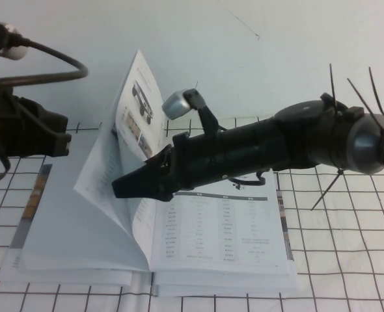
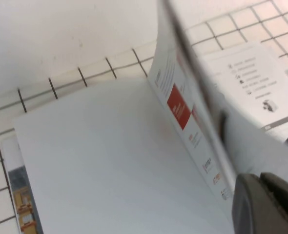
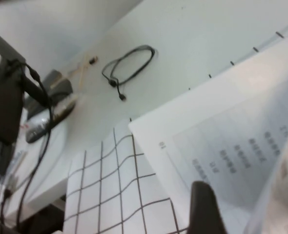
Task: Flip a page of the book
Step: Open the closed book
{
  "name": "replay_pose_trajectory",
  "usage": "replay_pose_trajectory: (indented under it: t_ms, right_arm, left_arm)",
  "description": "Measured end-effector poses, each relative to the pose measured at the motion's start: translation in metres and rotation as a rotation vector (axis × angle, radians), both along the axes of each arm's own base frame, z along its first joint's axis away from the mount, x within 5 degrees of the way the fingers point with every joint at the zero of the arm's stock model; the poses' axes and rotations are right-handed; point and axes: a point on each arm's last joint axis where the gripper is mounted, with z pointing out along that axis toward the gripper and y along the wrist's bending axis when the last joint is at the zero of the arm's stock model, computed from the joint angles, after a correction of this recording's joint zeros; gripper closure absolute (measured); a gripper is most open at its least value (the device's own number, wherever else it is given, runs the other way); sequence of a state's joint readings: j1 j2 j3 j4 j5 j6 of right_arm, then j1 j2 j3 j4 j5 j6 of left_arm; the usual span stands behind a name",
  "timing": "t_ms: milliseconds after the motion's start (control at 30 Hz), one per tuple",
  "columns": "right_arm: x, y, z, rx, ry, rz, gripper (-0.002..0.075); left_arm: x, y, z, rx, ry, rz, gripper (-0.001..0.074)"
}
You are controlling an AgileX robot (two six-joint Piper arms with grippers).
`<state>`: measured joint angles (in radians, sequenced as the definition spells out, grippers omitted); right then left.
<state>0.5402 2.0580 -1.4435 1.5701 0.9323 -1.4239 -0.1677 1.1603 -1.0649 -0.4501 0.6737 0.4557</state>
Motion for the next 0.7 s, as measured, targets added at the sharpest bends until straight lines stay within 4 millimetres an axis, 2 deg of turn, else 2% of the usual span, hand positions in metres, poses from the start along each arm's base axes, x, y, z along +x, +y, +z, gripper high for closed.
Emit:
replay_pose_trajectory:
  t_ms: [100, 200, 333, 467, 567, 700]
  right_arm:
    - [-0.008, 0.015, -0.003, -0.045, -0.032, 0.018, 0.0316]
    - [-0.015, 0.028, -0.016, -0.08, -0.015, 0.036, 0.0316]
    - [-0.023, 0.042, -0.052, -0.141, 0.072, 0.074, 0.0316]
    - [-0.026, 0.047, -0.08, -0.189, 0.137, 0.087, 0.0316]
    - [-0.027, 0.047, -0.085, -0.2, 0.149, 0.093, 0.0316]
    - [-0.028, 0.047, -0.084, -0.192, 0.156, 0.106, 0.0316]
  left_arm:
    - [-0.01, 0.001, 0.008, -0.004, -0.022, -0.006, 0.0737]
    - [-0.012, 0.001, 0.007, 0.001, -0.007, -0.016, 0.0737]
    - [-0.012, 0.001, 0.006, 0.005, 0.006, -0.021, 0.0737]
    - [-0.012, 0.001, 0.006, 0.005, 0.007, -0.021, 0.0737]
    - [-0.006, 0.0, 0.001, 0.008, 0.025, -0.019, 0.0737]
    - [0.014, -0.004, -0.016, -0.004, 0.074, -0.004, 0.0737]
